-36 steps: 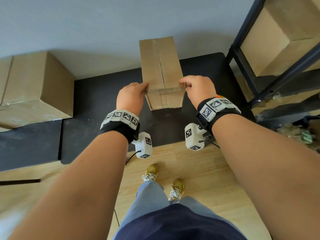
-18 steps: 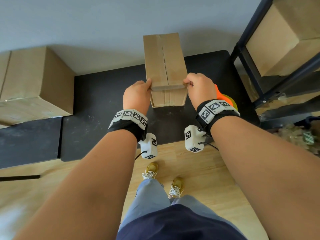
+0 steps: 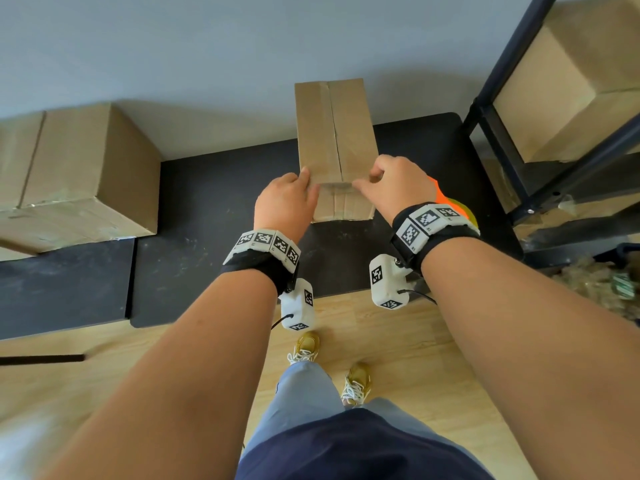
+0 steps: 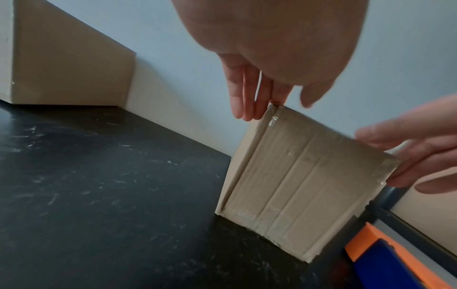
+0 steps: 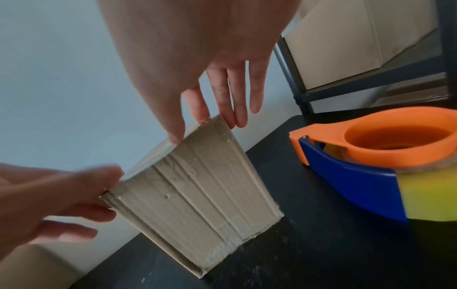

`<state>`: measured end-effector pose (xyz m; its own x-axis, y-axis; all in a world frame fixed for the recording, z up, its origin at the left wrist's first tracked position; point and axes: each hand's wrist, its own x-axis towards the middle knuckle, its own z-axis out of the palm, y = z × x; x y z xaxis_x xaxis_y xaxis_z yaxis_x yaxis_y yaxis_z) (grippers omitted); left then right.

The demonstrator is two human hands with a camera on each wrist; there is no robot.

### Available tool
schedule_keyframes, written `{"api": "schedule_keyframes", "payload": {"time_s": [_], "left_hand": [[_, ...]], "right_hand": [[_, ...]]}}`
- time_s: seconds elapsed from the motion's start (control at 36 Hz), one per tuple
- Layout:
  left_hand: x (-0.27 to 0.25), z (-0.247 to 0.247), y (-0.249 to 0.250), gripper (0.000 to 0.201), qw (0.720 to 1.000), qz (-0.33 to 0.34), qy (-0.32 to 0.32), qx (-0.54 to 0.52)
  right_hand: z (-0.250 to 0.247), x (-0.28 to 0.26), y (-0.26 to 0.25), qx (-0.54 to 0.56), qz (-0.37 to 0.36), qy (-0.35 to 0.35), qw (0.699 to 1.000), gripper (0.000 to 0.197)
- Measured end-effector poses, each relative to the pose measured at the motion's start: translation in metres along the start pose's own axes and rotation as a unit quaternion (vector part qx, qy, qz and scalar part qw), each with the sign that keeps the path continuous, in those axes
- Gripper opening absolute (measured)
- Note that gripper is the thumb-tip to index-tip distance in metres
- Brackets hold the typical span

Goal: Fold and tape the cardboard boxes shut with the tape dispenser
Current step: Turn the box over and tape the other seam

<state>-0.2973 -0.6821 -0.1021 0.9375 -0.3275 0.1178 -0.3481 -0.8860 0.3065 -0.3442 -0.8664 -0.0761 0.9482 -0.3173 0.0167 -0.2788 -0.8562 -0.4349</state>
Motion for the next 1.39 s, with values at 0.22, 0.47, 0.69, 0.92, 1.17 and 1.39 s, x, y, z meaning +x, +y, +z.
{"api": "schedule_keyframes", "payload": {"time_s": [0.22,0.47,0.69,0.92,1.17,1.39], "left_hand": [[0.009,0.004,-0.003,0.038,0.996,0.012,-0.031,0.087],[0.017,0.005,0.008,0.026,0.997,-0.034,-0.016,0.065],[0.025,-0.001,0.02,0.059,0.982,-0.019,-0.034,0.184],[0.022,0.0,0.021,0.059,0.982,-0.012,-0.046,0.181],[0.01,0.005,0.006,0.052,0.996,0.0,-0.013,0.083],[0.004,0.005,0.0,0.048,0.999,0.013,-0.009,0.052]], "right_hand": [[0.02,-0.001,0.005,-0.048,-0.056,0.038,0.997,0.03],[0.026,0.005,0.003,-0.12,-0.088,0.053,0.987,0.031],[0.024,0.007,0.007,-0.042,-0.074,0.045,0.995,0.027],[0.016,0.002,0.021,0.12,-0.034,0.034,0.992,0.012],[0.016,0.007,0.022,0.074,-0.071,0.048,0.994,0.006],[0.017,0.004,0.023,0.081,-0.065,0.051,0.993,0.011]]}}
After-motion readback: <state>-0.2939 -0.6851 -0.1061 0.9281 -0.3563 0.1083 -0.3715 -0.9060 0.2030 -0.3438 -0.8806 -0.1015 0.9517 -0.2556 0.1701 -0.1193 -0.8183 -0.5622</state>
